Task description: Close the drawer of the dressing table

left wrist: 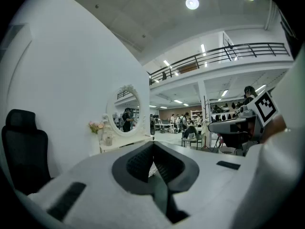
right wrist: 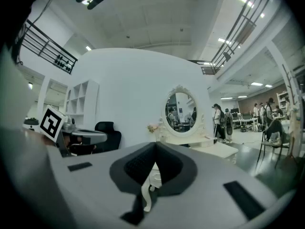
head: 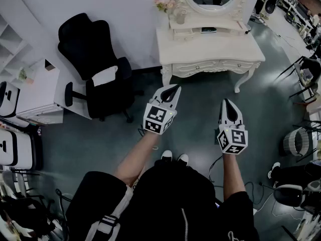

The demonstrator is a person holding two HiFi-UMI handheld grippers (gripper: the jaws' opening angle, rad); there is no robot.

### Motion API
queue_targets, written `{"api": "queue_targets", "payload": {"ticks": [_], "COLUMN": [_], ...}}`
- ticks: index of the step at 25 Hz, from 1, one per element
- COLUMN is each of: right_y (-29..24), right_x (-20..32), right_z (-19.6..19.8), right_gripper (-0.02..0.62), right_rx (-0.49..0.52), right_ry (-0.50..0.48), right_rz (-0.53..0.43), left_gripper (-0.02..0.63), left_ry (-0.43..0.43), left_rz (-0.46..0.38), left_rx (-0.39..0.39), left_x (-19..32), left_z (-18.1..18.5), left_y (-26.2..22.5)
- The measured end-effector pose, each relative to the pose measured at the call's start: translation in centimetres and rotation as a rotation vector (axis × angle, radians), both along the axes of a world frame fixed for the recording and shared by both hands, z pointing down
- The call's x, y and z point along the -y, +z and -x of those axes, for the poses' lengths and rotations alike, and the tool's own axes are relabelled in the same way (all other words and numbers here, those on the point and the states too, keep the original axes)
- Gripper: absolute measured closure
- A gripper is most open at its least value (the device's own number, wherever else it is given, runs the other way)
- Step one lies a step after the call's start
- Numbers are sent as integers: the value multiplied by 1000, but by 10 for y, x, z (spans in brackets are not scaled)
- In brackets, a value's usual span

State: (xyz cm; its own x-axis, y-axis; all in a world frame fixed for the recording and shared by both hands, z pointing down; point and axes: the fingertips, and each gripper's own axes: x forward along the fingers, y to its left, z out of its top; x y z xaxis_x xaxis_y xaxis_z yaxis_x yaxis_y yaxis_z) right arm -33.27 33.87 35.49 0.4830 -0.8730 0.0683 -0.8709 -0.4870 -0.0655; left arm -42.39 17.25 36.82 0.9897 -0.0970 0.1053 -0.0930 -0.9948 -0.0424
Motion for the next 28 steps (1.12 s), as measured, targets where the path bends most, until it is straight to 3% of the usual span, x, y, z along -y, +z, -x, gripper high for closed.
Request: {"api": "queue_targets", "payload": {"ticks": [10,28], "right_y": [10,32], "right_x": [-4,9], "right_z": [-11,-67], "right_gripper": [593,592], "right_rx": [-26,18], "right_ry": [-29,-117], "right_rz": [40,46], "left_gripper": [601,601], "left_ry": [17,-53], "left_rz": [-4,18], "left_rx": [11,17], "left_x": [-13,-6], "left_z": [-17,-73], "left_y": [12,28]}}
